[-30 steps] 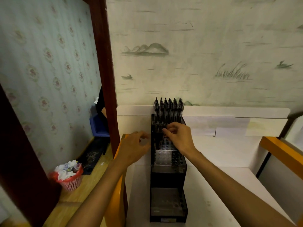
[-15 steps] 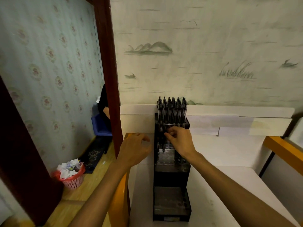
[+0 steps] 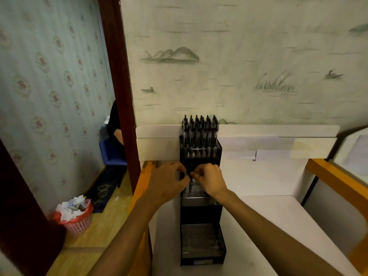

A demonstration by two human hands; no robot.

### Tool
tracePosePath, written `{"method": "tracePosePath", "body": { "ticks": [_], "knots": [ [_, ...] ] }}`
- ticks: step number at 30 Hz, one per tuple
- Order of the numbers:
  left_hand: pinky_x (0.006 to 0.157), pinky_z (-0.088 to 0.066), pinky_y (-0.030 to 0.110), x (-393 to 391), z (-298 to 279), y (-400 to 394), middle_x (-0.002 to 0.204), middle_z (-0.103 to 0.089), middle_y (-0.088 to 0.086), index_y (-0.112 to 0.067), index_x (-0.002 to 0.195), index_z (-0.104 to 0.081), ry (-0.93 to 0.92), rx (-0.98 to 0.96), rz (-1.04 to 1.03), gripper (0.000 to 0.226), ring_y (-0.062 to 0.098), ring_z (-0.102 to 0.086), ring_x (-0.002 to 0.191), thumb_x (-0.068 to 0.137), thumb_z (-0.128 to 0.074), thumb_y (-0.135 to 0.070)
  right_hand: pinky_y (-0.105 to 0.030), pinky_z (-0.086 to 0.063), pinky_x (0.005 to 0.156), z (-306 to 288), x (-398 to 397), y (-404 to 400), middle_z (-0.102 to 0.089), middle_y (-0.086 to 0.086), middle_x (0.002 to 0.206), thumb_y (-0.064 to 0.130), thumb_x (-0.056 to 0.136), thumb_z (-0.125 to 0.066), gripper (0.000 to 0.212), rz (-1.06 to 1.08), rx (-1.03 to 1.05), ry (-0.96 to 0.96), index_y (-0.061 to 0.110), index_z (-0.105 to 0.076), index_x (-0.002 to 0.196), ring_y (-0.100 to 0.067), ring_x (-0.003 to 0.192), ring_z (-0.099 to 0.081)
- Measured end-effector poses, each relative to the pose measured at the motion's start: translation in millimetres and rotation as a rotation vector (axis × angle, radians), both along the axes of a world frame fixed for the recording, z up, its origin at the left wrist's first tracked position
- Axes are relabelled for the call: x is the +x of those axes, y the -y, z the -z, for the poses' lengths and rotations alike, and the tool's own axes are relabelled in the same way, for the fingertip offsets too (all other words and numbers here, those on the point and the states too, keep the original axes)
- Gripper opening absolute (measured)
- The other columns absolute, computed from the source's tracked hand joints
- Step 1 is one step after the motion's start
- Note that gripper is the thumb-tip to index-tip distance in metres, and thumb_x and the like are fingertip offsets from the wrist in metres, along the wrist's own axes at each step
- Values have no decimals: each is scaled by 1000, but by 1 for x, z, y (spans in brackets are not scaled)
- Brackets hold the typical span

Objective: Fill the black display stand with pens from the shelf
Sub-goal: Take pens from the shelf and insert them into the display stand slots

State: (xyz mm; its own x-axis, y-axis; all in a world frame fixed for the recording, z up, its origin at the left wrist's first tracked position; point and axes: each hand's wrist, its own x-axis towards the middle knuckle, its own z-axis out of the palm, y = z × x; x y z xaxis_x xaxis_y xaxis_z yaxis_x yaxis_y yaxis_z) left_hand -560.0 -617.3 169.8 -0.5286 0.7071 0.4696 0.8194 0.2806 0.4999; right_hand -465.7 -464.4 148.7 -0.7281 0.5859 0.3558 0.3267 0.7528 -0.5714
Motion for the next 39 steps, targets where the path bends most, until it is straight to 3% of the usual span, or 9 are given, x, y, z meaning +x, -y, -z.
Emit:
{"method": "tracePosePath", "body": {
  "ticks": [8, 11, 15, 23, 26, 28, 31, 35, 39],
  "knots": [
    [78, -49, 29, 26, 17, -34, 97, -59, -14, -32, 101, -63, 4, -41, 160, 20, 9, -57, 91, 83, -68, -41, -36, -57, 83, -7, 60, -19, -74, 4, 105, 30, 87, -69, 23, 96, 62, 89, 25, -72, 109, -19, 94, -69],
    [87, -50, 37, 48, 23, -54, 109, -63, -10, -32, 110, -64, -8, -110, 236, 27, 15, -59, 102, 84, -67, -39, -29, -53, 88, -7, 101, -28, -70, 7, 120, 38, 91, -65, 31, 138, 99, 131, 26, -68, 120, -15, 104, -66],
    [92, -50, 31, 89, 28, -82, 124, -62, -11, -34, 126, -60, -41, -137, 336, 39, 12, -59, 108, 88, -63, -43, -23, -41, 83, -7, 170, -44, -66, 8, 124, 41, 93, -62, 36, 232, 156, 173, 29, -63, 126, -14, 111, -62],
    [104, -44, 37, 217, 32, -142, 132, -59, -14, -38, 127, -58, -75, -163, 440, 36, 11, -55, 117, 93, -57, -47, -34, -52, 94, -4, 311, -79, -63, 5, 129, 39, 96, -58, 36, 340, 175, 233, 26, -60, 129, -15, 115, -59],
    [101, -47, 37, 277, 33, -169, 130, -60, -14, -38, 126, -59, -52, -160, 494, 35, 10, -56, 116, 92, -57, -47, -20, -45, 85, -2, 371, -97, -67, 4, 122, 34, 94, -60, 31, 370, 201, 235, 22, -66, 122, -15, 108, -63],
    [98, -50, 36, 317, 33, -186, 129, -61, -13, -38, 125, -59, -36, -167, 534, 34, 10, -57, 114, 92, -58, -46, -23, -46, 75, -1, 415, -111, -69, -1, 113, 29, 92, -61, 25, 379, 189, 248, 19, -69, 113, -20, 101, -65],
    [95, -51, 34, 376, 36, -215, 127, -62, -13, -37, 124, -60, -47, -180, 556, 33, 9, -58, 112, 92, -59, -46, -34, -53, 81, 4, 479, -137, -67, -1, 120, 31, 92, -59, 31, 384, 173, 263, 23, -66, 122, -23, 104, -64],
    [89, -52, 31, 448, 38, -256, 118, -64, -11, -36, 121, -62, -57, -192, 570, 32, 10, -60, 103, 91, -60, -45, -22, -43, 75, 17, 555, -177, -67, 5, 124, 37, 94, -58, 31, 426, 147, 238, 28, -64, 124, -15, 106, -64],
    [88, -48, 23, 507, 43, -292, 122, -63, -11, -34, 125, -62, -63, -214, 559, 34, 10, -58, 109, 92, -61, -42, -28, -46, 77, 27, 617, -215, -66, 5, 122, 36, 94, -57, 30, 461, 103, 262, 28, -64, 122, -16, 106, -64]
  ]
}}
